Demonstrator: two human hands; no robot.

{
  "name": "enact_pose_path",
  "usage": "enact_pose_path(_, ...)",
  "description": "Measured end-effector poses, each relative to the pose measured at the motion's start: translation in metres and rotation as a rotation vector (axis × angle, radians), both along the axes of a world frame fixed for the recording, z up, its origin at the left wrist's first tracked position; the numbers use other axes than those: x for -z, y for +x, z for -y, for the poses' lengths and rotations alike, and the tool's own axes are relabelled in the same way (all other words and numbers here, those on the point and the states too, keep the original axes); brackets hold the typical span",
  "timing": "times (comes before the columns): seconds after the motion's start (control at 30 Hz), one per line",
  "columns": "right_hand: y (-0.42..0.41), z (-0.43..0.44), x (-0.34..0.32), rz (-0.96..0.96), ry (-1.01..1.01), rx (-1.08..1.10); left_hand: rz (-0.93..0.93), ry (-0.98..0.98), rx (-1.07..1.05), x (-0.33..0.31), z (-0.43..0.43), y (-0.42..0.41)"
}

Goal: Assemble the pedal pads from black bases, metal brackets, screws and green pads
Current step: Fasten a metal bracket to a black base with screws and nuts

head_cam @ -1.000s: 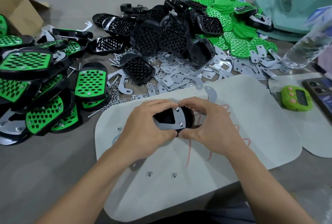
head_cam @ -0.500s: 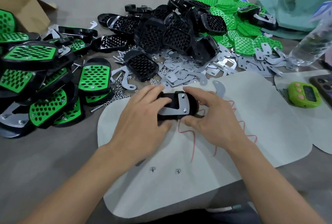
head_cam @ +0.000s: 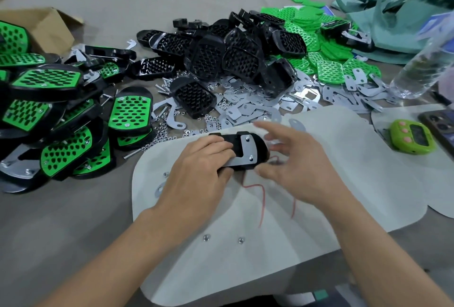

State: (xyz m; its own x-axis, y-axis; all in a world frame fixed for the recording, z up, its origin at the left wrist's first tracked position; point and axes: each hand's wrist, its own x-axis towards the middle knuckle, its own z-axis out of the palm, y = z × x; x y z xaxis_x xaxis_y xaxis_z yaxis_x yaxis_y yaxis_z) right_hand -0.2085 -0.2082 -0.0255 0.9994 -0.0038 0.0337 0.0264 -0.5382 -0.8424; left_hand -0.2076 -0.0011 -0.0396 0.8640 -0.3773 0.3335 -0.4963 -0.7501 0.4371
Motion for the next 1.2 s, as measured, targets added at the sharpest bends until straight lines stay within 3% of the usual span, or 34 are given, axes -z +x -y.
enact_pose_path(0.07, 0.004, 0.018, -0.012, 0.094, 0.02, 0.134, 0.01, -0.003, -0.017, 0.001, 0.0, -0.001)
enact_pose_path(0.13, 0.013, 0.036, -0.017, 0.087, -0.222, 0.231, 0.006, -0.027, -0.036, 0.001, 0.002, -0.001)
enact_pose_path(0.23, 0.018, 0.043, -0.01, -0.032, -0.45, 0.068, -0.043, -0.185, -0.046, -0.009, -0.001, 0.003)
enact_pose_path(0.47, 0.025, 0.048, -0.019, 0.082, -1.014, -0.176, -0.114, -0.269, -0.194, -0.026, -0.004, 0.027)
enact_pose_path(0.67, 0.031, 0.059, -0.031, 0.178, -1.196, -0.43, -0.123, -0.28, -0.194, -0.024, -0.002, 0.028)
enact_pose_path(0.8, 0.024, 0.056, -0.034, 0.297, -1.213, -0.57, -0.149, -0.333, -0.237, -0.025, -0.009, 0.031)
enact_pose_path(0.97, 0.036, 0.053, -0.04, 0.198, -1.275, -0.517, -0.162, -0.378, -0.257, -0.027, -0.012, 0.035)
enact_pose_path(1.13, 0.056, 0.038, -0.039, 0.125, -0.825, -0.121, -0.162, -0.38, -0.263, -0.027, -0.01, 0.041)
enact_pose_path(1.2, 0.074, 0.024, -0.038, 0.133, -0.721, -0.062, -0.185, -0.392, -0.272, -0.029, -0.007, 0.045)
